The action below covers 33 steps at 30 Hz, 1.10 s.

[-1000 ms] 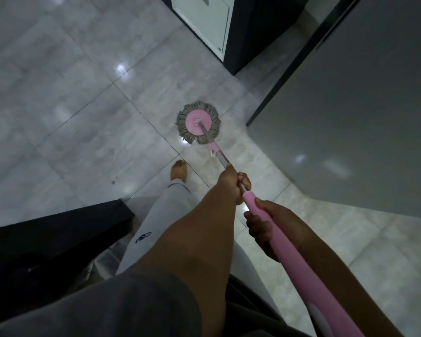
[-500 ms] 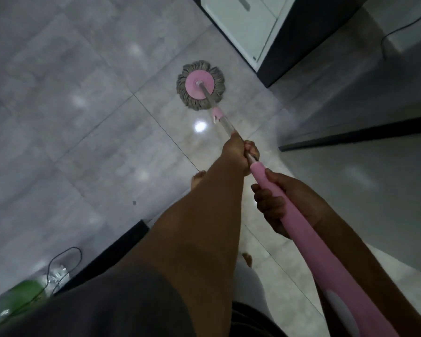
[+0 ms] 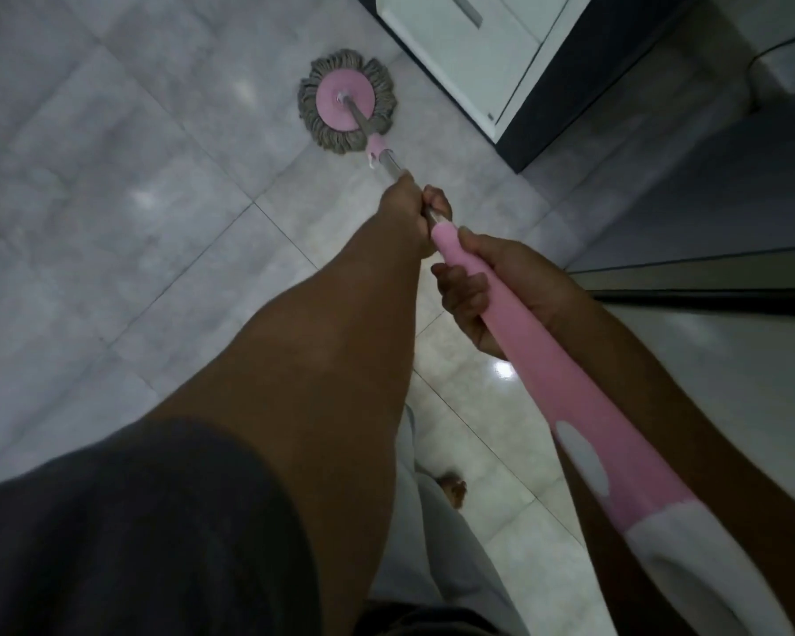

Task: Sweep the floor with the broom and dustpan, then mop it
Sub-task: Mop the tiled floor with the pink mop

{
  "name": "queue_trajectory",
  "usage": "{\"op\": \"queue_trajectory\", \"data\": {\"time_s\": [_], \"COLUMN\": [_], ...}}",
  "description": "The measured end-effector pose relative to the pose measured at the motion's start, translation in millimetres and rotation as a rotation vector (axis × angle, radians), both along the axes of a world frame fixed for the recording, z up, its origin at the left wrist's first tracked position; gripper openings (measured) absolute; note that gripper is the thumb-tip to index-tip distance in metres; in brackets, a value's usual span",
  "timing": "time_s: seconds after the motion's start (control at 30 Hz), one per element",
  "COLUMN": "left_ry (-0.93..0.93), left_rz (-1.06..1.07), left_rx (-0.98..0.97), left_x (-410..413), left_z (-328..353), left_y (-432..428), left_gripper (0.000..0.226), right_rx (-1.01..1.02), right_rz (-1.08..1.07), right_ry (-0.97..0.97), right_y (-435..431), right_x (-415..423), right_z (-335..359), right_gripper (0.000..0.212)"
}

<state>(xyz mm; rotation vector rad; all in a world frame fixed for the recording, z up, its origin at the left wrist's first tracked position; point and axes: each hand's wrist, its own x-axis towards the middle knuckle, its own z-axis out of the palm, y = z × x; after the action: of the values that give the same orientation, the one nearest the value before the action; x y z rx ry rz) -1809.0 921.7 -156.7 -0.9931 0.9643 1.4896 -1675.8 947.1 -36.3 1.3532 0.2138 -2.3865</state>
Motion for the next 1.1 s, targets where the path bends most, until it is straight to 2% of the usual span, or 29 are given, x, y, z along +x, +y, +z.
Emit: {"op": "queue_trajectory", "data": {"time_s": [0.2, 0.5, 0.67, 0.87, 1.1], "left_ry": [-0.011, -0.090, -0.132, -0.149, -0.077], "left_rz": [-0.054, -0.355, -0.524, -0.540, -0.399], "left_rx": [-0.029, -0.014, -0.011, 0.024, 0.045], "left_x": [76, 296, 374, 359, 218], "left_z": [11, 55, 70, 64, 50], "left_y": [-22, -72, -82, -70, -28], "left_gripper": [0.044, 0.047, 0.049, 0.050, 0.052], "right_rx": [-0.039, -0.068, -0.089, 0.006, 0.055], "right_rz": [-0.056, -0.286, -0.416, -0.339, -0.237], "right_ry": [0.010, -0.076, -0.130, -0.202, -0.187], "right_y": [-22, -93, -119, -110, -63], "right_x": [79, 301, 373, 347, 206], "right_z": [9, 52, 74, 79, 65], "right_gripper": [0.036, 0.035, 0.036, 0.035, 0.036]}}
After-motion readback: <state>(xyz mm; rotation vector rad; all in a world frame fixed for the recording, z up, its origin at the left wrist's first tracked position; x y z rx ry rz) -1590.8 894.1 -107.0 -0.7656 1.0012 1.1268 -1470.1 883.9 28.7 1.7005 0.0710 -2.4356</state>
